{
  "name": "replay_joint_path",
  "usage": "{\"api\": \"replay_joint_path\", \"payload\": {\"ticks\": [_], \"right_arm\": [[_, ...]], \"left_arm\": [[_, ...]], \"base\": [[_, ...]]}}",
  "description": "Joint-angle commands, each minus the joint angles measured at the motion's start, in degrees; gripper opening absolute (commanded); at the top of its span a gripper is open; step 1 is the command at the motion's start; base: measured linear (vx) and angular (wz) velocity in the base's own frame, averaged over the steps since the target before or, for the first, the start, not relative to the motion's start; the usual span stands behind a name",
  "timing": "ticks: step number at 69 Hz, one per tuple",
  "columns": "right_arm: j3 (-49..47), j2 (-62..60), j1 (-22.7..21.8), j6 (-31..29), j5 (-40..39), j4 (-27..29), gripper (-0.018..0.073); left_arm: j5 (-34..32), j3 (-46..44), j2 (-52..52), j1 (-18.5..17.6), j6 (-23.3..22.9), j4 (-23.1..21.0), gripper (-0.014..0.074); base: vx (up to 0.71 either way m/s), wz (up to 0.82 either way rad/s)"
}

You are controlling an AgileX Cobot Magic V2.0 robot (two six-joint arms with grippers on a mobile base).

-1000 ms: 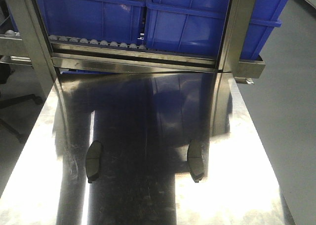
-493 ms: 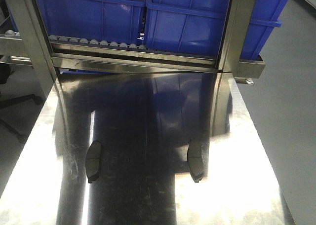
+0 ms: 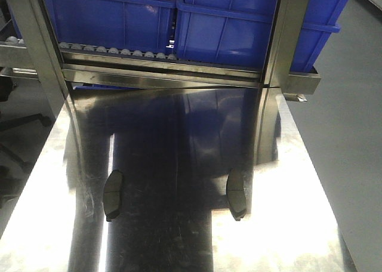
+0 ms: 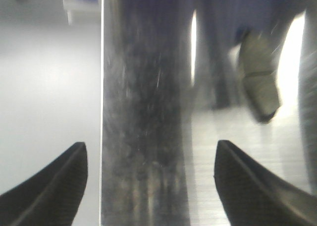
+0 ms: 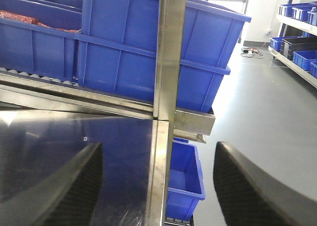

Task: Move and align brake pads A on conveyor
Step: 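Move the left gripper over the brake pad nearest it, then lower the left gripper onto the brake pad and close it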

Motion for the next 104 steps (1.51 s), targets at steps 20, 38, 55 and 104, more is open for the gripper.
{"api": "replay_joint_path", "payload": {"ticks": [20, 38, 55, 104], "right_arm": [[-1.5, 0.8, -0.2, -0.4, -4.2, -0.6, 0.0473], [-1.5, 0.8, -0.2, -0.4, -4.2, -0.6, 0.0473], [-1.5, 0.8, -0.2, -0.4, -4.2, -0.6, 0.0473], [-1.5, 0.8, -0.2, -0.4, -4.2, -0.6, 0.0473]], "left_arm": [[-1.6, -11.4, 20.5, -3.5, -0.8, -6.6, 0.0524], [-3.7, -16.7, 30.1, -14.0, -5.5, -6.1, 0.0502], [-3.5, -22.2, 37.0, -19.4, -12.0, -2.4, 0.0502], [-7.1, -23.3, 45.6, -19.6, -16.9, -1.5, 0.0298]], "base": [[0.00, 0.00], [0.00, 0.00], [0.00, 0.00], [0.00, 0.00]]}}
